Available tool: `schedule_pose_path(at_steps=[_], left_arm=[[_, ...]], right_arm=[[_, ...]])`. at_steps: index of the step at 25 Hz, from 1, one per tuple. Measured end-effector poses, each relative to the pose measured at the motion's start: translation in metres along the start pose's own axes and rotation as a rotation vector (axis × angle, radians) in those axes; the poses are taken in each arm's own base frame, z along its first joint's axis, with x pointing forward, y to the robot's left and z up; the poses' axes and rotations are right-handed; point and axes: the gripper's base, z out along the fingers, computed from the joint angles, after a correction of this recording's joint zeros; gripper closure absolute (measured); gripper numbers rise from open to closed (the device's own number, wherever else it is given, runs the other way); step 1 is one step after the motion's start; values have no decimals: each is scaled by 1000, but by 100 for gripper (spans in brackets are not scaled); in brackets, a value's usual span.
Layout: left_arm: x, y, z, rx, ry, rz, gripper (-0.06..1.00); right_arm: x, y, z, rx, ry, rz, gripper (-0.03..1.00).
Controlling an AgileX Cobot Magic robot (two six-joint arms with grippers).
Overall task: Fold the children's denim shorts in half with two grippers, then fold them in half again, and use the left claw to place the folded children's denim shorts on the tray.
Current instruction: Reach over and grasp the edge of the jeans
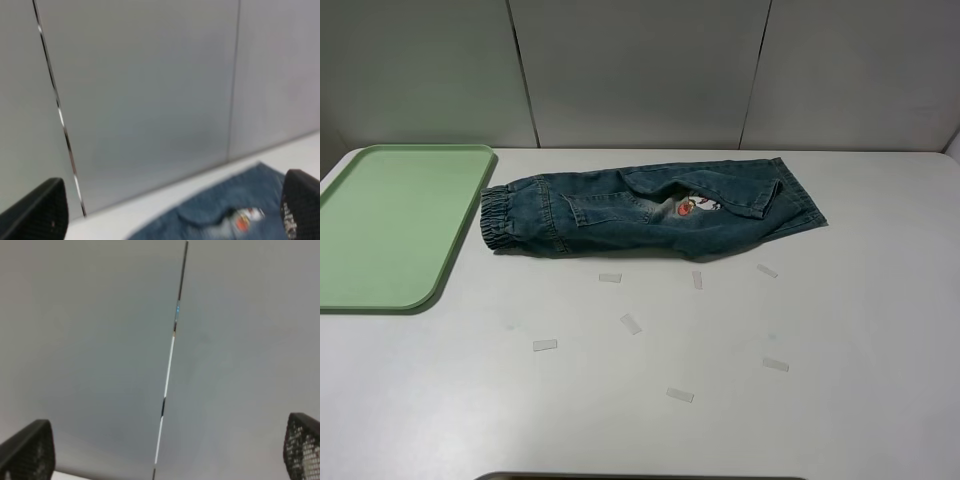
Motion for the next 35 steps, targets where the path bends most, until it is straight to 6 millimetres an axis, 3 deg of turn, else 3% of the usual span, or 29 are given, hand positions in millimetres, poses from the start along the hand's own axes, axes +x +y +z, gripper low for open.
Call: schedule_pose_path(at_steps=[6, 11, 17, 25, 35], left_arm=[[15, -3, -43, 5, 93, -25, 10], [33, 6, -80, -120, 162, 5, 10], [55, 13, -113, -225, 248, -83, 10], [70, 5, -126, -156, 316, -111, 10], [113, -2, -104, -90, 482, -123, 10]], right_arm=[[3, 0, -8, -11, 69, -13, 27], [8, 1, -9, -18, 118, 0, 27], [8, 2, -9, -25, 118, 18, 27], [8, 2, -9, -29, 125, 8, 27], [10, 2, -9, -30, 143, 8, 27]])
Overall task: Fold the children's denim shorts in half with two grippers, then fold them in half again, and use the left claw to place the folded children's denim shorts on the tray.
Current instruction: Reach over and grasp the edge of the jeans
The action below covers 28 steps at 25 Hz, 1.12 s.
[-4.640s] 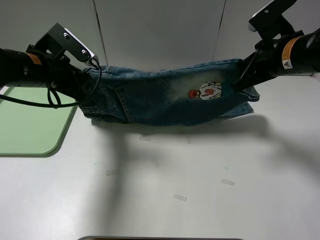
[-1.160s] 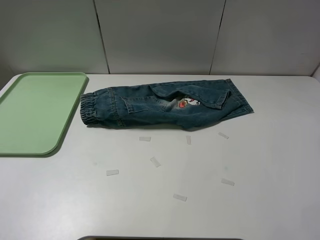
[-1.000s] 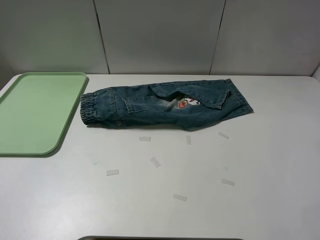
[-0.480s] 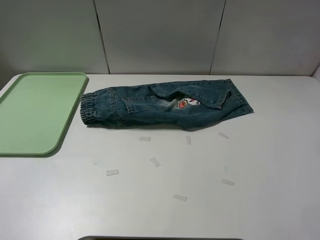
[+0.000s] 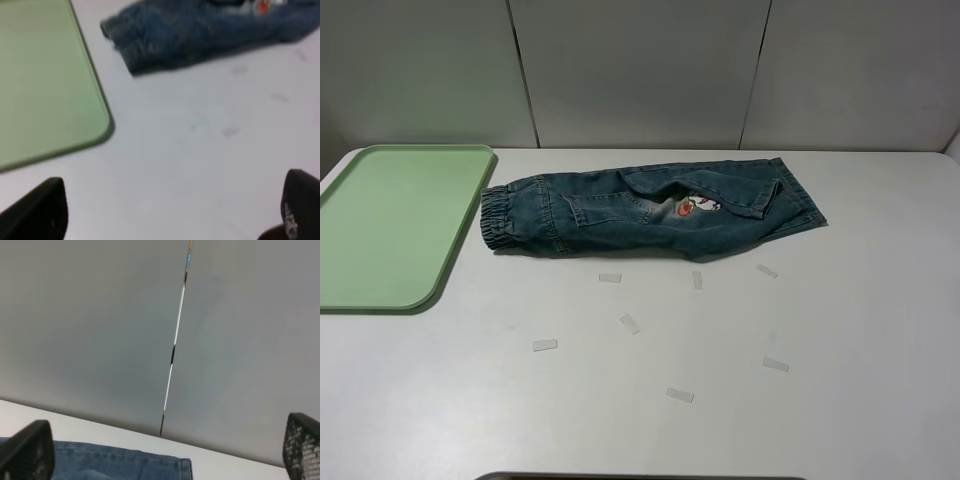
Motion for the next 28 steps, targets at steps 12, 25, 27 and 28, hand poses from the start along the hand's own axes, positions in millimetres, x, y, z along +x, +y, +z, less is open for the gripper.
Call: schedule_pose_path(at_steps=[12, 25, 27, 28], left_arm=[[10, 0, 18, -5, 55, 4, 10], [10, 0, 18, -4, 55, 6, 10], [10, 0, 18, -4, 55, 9, 10], [10, 0, 18, -4, 55, 9, 10]], right_arm=[[1, 0, 1, -1, 6, 1, 27], [5, 1, 2, -4, 42, 2, 27], [5, 1, 2, -4, 42, 2, 27], [5, 1, 2, -4, 42, 2, 27]])
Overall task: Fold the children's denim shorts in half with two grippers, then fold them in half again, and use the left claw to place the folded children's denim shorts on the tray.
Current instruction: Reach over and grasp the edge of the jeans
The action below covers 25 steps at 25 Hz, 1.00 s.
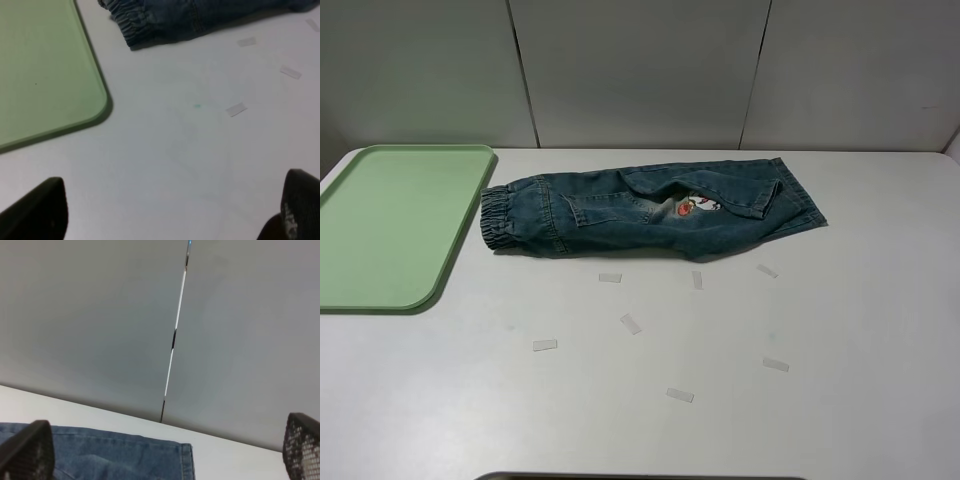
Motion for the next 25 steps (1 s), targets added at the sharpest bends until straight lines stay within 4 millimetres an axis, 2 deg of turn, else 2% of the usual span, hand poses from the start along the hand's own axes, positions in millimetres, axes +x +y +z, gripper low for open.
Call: schedule_pose_path(at_steps=[21, 25], left_arm=[[0, -1, 0, -77, -4, -54, 10], [0, -1, 0, -77, -4, -54, 10]], right_arm=[[0, 1, 0, -10, 1, 19, 27], [4, 4, 0, -38, 46, 70, 27]])
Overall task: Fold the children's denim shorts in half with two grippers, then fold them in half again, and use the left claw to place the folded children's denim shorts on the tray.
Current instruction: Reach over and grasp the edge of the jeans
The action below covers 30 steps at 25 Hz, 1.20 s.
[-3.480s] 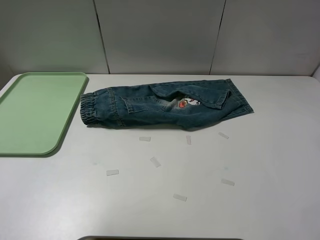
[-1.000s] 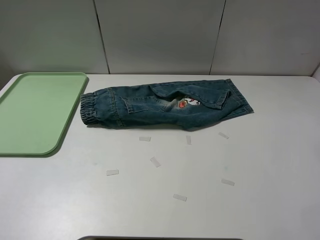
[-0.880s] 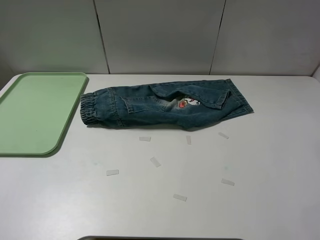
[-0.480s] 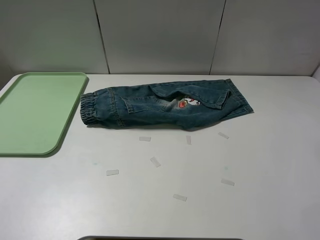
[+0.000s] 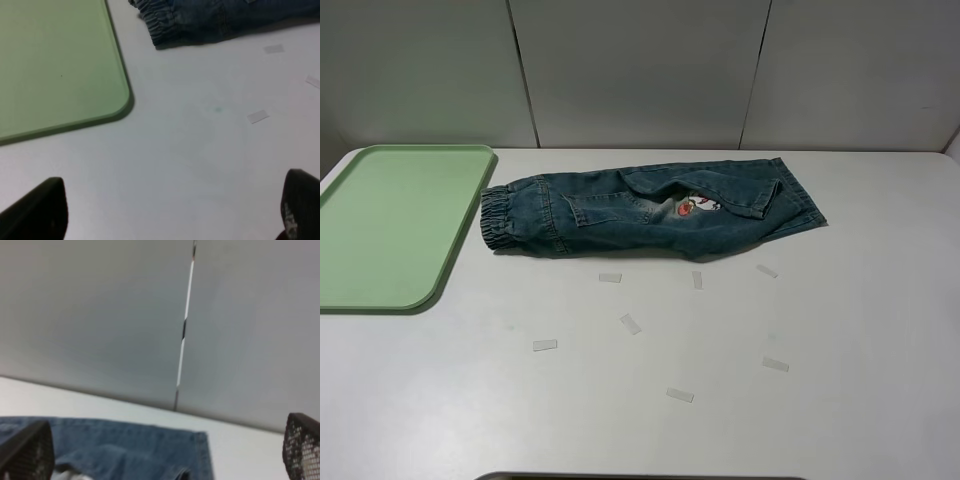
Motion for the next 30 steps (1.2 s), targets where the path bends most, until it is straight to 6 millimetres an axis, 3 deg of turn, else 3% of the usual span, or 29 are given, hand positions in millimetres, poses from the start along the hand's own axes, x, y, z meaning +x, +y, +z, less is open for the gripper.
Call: schedule_pose_path(at_steps=[6, 13, 18, 22, 30], left_arm=[[0, 0, 0, 0, 0, 0, 10], [0, 0, 0, 0, 0, 0, 10], [0, 0, 0, 0, 0, 0, 10], [0, 0, 0, 0, 0, 0, 10], [0, 0, 0, 0, 0, 0, 10]], right_arm=[[10, 10, -1, -101, 123, 142, 27], [18, 19, -3, -194, 220, 182, 27], [27, 22, 10, -222, 309, 170, 27], [40, 25, 39, -250, 392, 140, 27], [87, 26, 132, -254, 580, 56, 27]])
